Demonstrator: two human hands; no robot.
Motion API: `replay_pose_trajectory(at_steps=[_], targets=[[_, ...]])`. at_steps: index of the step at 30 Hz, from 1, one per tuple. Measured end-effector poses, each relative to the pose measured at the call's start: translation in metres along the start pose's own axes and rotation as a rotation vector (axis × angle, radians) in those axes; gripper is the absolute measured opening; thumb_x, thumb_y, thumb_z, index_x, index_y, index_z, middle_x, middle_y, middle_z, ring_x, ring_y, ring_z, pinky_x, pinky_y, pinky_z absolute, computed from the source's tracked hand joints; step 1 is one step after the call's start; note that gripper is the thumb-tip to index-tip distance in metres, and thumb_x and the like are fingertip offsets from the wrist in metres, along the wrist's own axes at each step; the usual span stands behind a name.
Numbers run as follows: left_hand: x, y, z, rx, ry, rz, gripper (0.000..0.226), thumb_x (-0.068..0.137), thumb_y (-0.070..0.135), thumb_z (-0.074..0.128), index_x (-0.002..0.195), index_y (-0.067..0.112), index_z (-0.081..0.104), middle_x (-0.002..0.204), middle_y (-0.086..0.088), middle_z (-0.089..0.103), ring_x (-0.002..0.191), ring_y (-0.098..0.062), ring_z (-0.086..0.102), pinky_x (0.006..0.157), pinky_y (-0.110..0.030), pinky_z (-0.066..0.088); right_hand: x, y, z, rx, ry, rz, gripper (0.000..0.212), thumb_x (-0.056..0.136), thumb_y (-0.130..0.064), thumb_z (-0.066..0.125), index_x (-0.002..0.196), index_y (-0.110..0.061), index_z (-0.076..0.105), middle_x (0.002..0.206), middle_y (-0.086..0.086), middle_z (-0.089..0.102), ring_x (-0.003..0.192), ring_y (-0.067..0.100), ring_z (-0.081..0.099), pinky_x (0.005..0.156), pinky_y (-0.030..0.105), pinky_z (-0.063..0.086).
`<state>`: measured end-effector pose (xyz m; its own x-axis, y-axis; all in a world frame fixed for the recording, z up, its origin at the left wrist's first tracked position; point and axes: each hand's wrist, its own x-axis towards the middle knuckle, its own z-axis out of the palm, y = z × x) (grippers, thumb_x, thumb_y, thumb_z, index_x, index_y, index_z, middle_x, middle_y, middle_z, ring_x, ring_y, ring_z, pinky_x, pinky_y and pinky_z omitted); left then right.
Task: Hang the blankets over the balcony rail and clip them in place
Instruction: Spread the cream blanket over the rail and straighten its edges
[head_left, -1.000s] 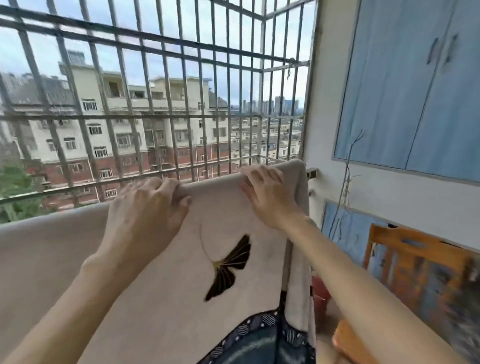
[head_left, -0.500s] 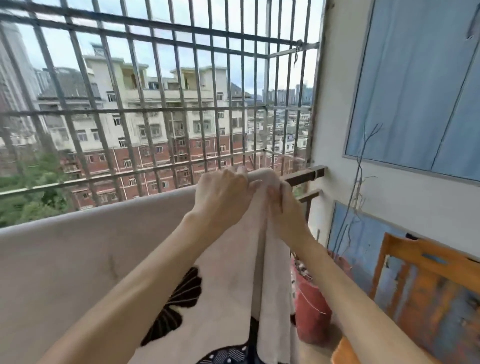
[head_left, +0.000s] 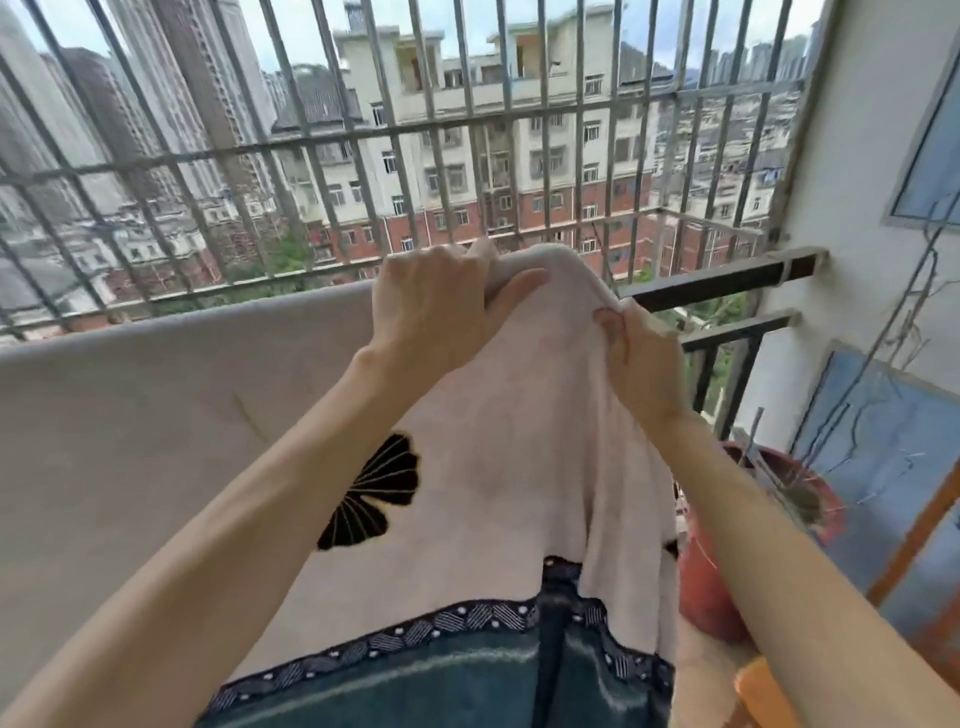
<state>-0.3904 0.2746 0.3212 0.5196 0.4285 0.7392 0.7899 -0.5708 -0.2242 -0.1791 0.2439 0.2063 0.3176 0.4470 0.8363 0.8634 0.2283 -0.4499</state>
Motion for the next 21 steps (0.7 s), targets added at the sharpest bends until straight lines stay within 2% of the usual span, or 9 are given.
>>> replay_pose_trajectory(at_steps=[4, 7, 10, 13, 14, 16, 18, 19, 21], targets=[[-0.004, -0.002, -0.002, 0.034, 0.015, -0.005, 0.058, 0.09, 0.076, 0.025, 0.076, 0.021, 0.042, 0.06, 0.001, 0.047, 0.054, -0.022, 0.047, 0.054, -0.03, 0.036, -0.048, -0.013, 0.029, 0.246, -0.07, 0.237, 0.017, 0.094, -0.01, 0.044, 0.08, -0.019, 0.047, 0.072, -0.008, 0.046, 0.063, 0.008, 0.039, 0.058, 0.017, 0.028], [-0.004, -0.001, -0.002, 0.067, 0.017, -0.012, 0.06, 0.09, 0.076, 0.026, 0.076, 0.021, 0.045, 0.061, 0.003, 0.045, 0.056, -0.021, 0.044, 0.055, -0.03, 0.033, -0.088, -0.003, 0.033, 0.149, -0.101, 0.344, 0.011, 0.092, -0.001, 0.045, 0.093, -0.009, 0.053, 0.088, 0.003, 0.05, 0.081, 0.021, 0.048, 0.07, 0.021, 0.039], [-0.002, 0.004, 0.001, 0.08, 0.016, -0.015, 0.062, 0.09, 0.077, 0.024, 0.076, 0.02, 0.044, 0.061, 0.001, 0.047, 0.056, -0.021, 0.046, 0.055, -0.031, 0.035, -0.103, -0.016, 0.019, 0.274, 0.034, 0.568, 0.004, 0.097, -0.021, 0.052, 0.097, -0.018, 0.049, 0.094, -0.002, 0.049, 0.086, 0.021, 0.053, 0.07, 0.026, 0.045], [-0.002, 0.001, 0.002, 0.088, 0.034, -0.012, 0.062, 0.09, 0.077, 0.024, 0.075, 0.02, 0.044, 0.062, 0.002, 0.048, 0.055, -0.021, 0.047, 0.054, -0.03, 0.035, -0.109, -0.029, 0.009, 0.328, 0.016, 0.49, 0.013, 0.097, -0.031, 0.052, 0.101, -0.02, 0.047, 0.094, -0.005, 0.051, 0.083, 0.006, 0.053, 0.07, 0.011, 0.043], [-0.004, 0.0, 0.002, 0.083, 0.04, -0.008, 0.061, 0.091, 0.075, 0.025, 0.076, 0.019, 0.044, 0.064, 0.002, 0.049, 0.056, -0.021, 0.048, 0.054, -0.03, 0.035, -0.115, -0.025, 0.009, 0.321, -0.032, 0.479, 0.011, 0.097, -0.029, 0.053, 0.101, -0.02, 0.047, 0.094, -0.007, 0.05, 0.084, 0.004, 0.052, 0.071, 0.01, 0.041], [-0.01, -0.002, 0.005, 0.058, 0.083, 0.007, 0.059, 0.094, 0.07, 0.029, 0.081, 0.017, 0.05, 0.071, 0.0, 0.056, 0.063, -0.022, 0.055, 0.057, -0.031, 0.037, -0.132, -0.005, 0.013, 0.243, -0.193, 0.5, 0.007, 0.092, -0.023, 0.053, 0.09, -0.017, 0.049, 0.087, -0.003, 0.051, 0.08, 0.015, 0.051, 0.067, 0.02, 0.04], [-0.02, -0.003, 0.012, 0.046, 0.155, 0.018, 0.055, 0.097, 0.062, 0.034, 0.099, 0.014, 0.06, 0.09, -0.005, 0.065, 0.081, -0.026, 0.061, 0.071, -0.037, 0.043, -0.151, 0.02, 0.014, 0.118, -0.433, 0.536, 0.014, 0.092, -0.02, 0.054, 0.08, -0.012, 0.053, 0.075, 0.001, 0.056, 0.073, 0.025, 0.055, 0.059, 0.029, 0.04], [-0.025, -0.001, 0.015, 0.047, 0.18, 0.012, 0.053, 0.098, 0.059, 0.037, 0.109, 0.014, 0.061, 0.098, -0.006, 0.066, 0.089, -0.027, 0.061, 0.08, -0.039, 0.043, -0.154, 0.031, 0.009, 0.068, -0.529, 0.531, 0.017, 0.094, -0.019, 0.055, 0.079, -0.011, 0.056, 0.073, 0.002, 0.058, 0.073, 0.027, 0.057, 0.058, 0.031, 0.04], [-0.028, 0.003, 0.017, 0.032, 0.195, -0.018, 0.053, 0.097, 0.059, 0.038, 0.114, 0.015, 0.061, 0.102, -0.007, 0.065, 0.093, -0.028, 0.06, 0.087, -0.04, 0.041, -0.135, 0.054, -0.008, -0.092, -0.65, 0.445, 0.02, 0.096, -0.022, 0.055, 0.086, -0.009, 0.067, 0.078, 0.006, 0.059, 0.08, 0.029, 0.059, 0.062, 0.033, 0.04]])
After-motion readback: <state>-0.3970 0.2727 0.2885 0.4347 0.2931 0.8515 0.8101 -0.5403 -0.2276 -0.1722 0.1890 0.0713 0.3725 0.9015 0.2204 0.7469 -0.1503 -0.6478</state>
